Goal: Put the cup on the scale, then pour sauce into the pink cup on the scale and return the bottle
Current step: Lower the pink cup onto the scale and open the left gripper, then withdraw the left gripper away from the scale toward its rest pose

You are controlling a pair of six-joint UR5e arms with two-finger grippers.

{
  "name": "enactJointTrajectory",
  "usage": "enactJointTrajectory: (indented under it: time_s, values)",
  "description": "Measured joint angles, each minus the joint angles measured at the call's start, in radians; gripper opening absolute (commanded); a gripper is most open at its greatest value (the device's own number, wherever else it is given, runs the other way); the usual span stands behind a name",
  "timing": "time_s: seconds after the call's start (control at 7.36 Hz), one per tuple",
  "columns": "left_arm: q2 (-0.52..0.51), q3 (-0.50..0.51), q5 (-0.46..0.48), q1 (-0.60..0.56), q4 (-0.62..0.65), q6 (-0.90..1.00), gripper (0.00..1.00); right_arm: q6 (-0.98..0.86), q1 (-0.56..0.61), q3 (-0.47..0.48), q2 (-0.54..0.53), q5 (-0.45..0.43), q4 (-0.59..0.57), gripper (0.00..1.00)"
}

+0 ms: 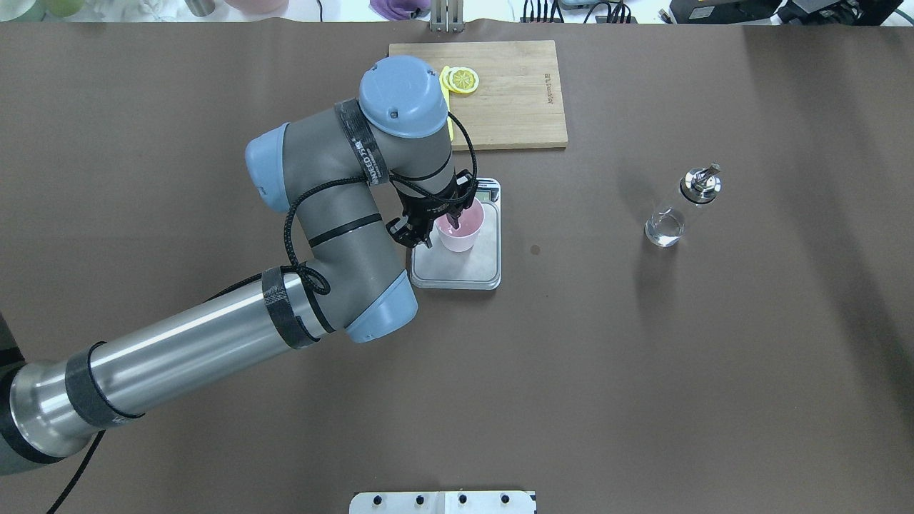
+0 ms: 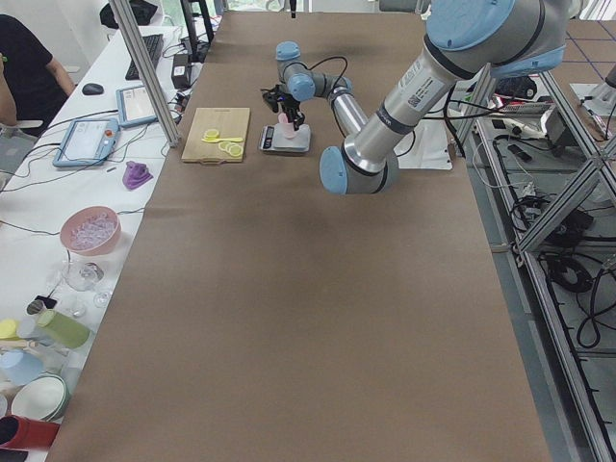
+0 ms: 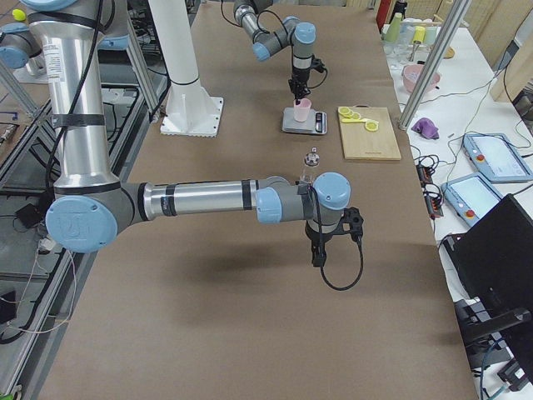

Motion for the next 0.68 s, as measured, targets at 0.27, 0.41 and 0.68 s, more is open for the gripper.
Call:
enactJointTrajectory:
  time_s: [0.27, 0.41, 0.68]
  values:
    - [0.003, -0.015, 0.001, -0.003, 0.004, 0.001, 0.98, 0.004, 0.001, 0.004, -0.004, 0.009, 0.000, 1.00]
    - [0.016, -0.046, 0.001, -0.013, 0.007, 0.007, 0.98, 0.006, 0.001, 0.007, -0.004, 0.012, 0.000, 1.00]
    - [0.074, -0.166, 0.000, -0.059, 0.041, 0.074, 0.98, 0.008, 0.001, 0.018, -0.003, 0.016, 0.000, 1.00]
